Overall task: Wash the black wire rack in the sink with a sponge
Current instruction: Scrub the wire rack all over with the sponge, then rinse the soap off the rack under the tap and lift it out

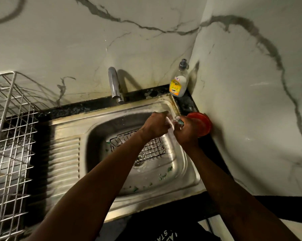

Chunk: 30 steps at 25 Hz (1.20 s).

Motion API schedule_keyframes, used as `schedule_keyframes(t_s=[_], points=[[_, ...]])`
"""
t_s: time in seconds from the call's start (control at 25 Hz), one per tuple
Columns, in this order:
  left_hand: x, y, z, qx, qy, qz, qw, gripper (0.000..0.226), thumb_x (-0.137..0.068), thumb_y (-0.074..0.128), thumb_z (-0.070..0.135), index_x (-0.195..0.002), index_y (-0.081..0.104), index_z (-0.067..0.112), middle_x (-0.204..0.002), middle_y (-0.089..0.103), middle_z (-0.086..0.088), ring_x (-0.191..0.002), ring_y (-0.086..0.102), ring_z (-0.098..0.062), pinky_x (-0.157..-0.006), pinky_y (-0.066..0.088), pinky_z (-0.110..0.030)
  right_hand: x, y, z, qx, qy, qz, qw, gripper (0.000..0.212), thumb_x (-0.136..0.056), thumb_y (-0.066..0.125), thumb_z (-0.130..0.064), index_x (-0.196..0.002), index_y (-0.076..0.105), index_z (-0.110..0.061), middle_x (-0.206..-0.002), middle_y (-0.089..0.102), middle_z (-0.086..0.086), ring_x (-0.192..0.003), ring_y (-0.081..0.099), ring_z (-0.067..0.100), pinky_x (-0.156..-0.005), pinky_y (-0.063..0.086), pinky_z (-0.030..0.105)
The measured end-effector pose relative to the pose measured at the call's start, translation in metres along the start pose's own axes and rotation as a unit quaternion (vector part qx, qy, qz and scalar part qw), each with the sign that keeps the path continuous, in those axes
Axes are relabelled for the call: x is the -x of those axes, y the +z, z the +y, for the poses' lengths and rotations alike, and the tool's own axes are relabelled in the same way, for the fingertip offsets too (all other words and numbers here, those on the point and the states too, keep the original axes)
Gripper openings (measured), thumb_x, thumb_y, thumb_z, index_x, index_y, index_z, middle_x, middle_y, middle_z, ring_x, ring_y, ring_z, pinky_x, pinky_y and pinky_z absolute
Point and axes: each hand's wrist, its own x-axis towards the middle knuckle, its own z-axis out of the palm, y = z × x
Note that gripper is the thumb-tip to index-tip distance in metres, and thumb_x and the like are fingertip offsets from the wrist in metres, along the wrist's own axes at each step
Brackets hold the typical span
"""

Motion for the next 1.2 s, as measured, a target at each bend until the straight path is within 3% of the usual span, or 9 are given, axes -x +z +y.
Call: schedule_keyframes(t_s=[0.12,0.2,0.32,0.44,0.64,0.8,0.96,1.08,1.2], points=[[-0.014,0.004,0.037,-0.008,0.008,-0.013,1.0,0.019,-0.08,0.068,0.028,-0.098,0.067,0.023,-0.1,0.074,-0.004,-0.098,0.067,-0.03,-0.086,0.055,-0.036,-0.008,-0.025,0.011,0.045,0.003,0.047,0.998,0.012,-0.082,0.066,-0.019,-0.085,0.073,-0.01,-0.079,0.072,0.007,-0.071,0.065,0.028,-0.068,0.047,0.032],[-0.021,0.01,0.052,-0.021,0.016,-0.019,0.999,0.013,-0.078,0.066,0.032,-0.091,0.062,0.029,-0.1,0.074,-0.001,-0.099,0.067,-0.03,-0.088,0.053,-0.037,-0.011,-0.037,0.022,0.046,0.004,0.053,0.998,0.015,-0.079,0.064,-0.02,-0.087,0.073,-0.012,-0.084,0.072,0.006,-0.079,0.065,0.028,-0.075,0.05,0.034],[-0.025,0.017,0.059,-0.001,-0.016,-0.026,1.0,0.014,-0.074,0.065,0.038,-0.085,0.056,0.04,-0.094,0.073,0.004,-0.098,0.067,-0.026,-0.087,0.055,-0.038,-0.012,-0.045,0.037,0.072,0.049,-0.015,0.996,0.019,-0.077,0.069,-0.022,-0.093,0.074,-0.015,-0.097,0.073,0.007,-0.093,0.067,0.03,-0.089,0.054,0.041],[-0.022,0.022,0.056,-0.001,-0.039,-0.015,0.999,0.012,-0.075,0.067,0.032,-0.082,0.059,0.036,-0.093,0.074,0.003,-0.095,0.068,-0.024,-0.085,0.055,-0.038,-0.01,-0.049,0.044,0.08,0.111,-0.048,0.989,0.028,-0.081,0.071,-0.021,-0.108,0.075,-0.013,-0.115,0.072,0.012,-0.112,0.064,0.033,-0.101,0.05,0.043],[-0.005,0.016,0.029,0.056,-0.117,0.06,0.99,0.009,-0.076,0.075,0.032,-0.076,0.066,0.031,-0.081,0.076,0.005,-0.082,0.072,-0.014,-0.08,0.057,-0.032,-0.011,-0.038,0.022,0.036,0.037,-0.029,0.998,0.032,-0.079,0.051,-0.031,-0.093,0.077,-0.017,-0.091,0.076,0.002,-0.089,0.07,0.026,-0.085,0.055,0.039],[0.015,-0.009,0.003,0.066,-0.191,0.126,0.971,0.015,-0.087,0.069,0.035,-0.082,0.075,0.022,-0.08,0.074,0.007,-0.074,0.067,-0.01,-0.068,0.055,-0.026,0.0,-0.005,-0.007,-0.014,0.049,-0.104,0.993,0.025,-0.084,0.07,-0.018,-0.107,0.075,-0.01,-0.101,0.076,0.009,-0.094,0.071,0.027,-0.088,0.056,0.039],[0.031,-0.029,-0.037,0.091,-0.247,0.171,0.949,0.023,-0.093,0.067,0.044,-0.085,0.073,0.023,-0.072,0.068,0.009,-0.065,0.064,-0.002,-0.054,0.043,-0.014,0.01,0.029,-0.032,-0.053,-0.008,-0.141,0.989,0.023,-0.086,0.067,-0.016,-0.106,0.076,-0.008,-0.101,0.077,0.007,-0.095,0.073,0.021,-0.088,0.059,0.04],[0.034,-0.043,-0.065,0.098,-0.269,0.193,0.939,0.029,-0.093,0.066,0.047,-0.078,0.071,0.022,-0.067,0.066,0.008,-0.064,0.065,-0.006,-0.059,0.053,-0.022,0.013,0.062,-0.052,-0.045,-0.028,-0.191,0.98,0.024,-0.094,0.059,-0.023,-0.097,0.075,-0.005,-0.094,0.077,0.011,-0.089,0.073,0.026,-0.084,0.058,0.041],[0.03,-0.057,-0.082,0.097,-0.294,0.214,0.926,0.044,-0.093,0.061,0.055,-0.066,0.065,0.021,-0.058,0.06,0.005,-0.054,0.058,-0.008,-0.056,0.05,-0.027,0.012,0.093,-0.062,-0.08,-0.061,-0.209,0.973,0.047,-0.097,0.042,-0.044,-0.075,0.066,-0.011,-0.069,0.067,0.004,-0.065,0.064,0.021,-0.064,0.052,0.043]])
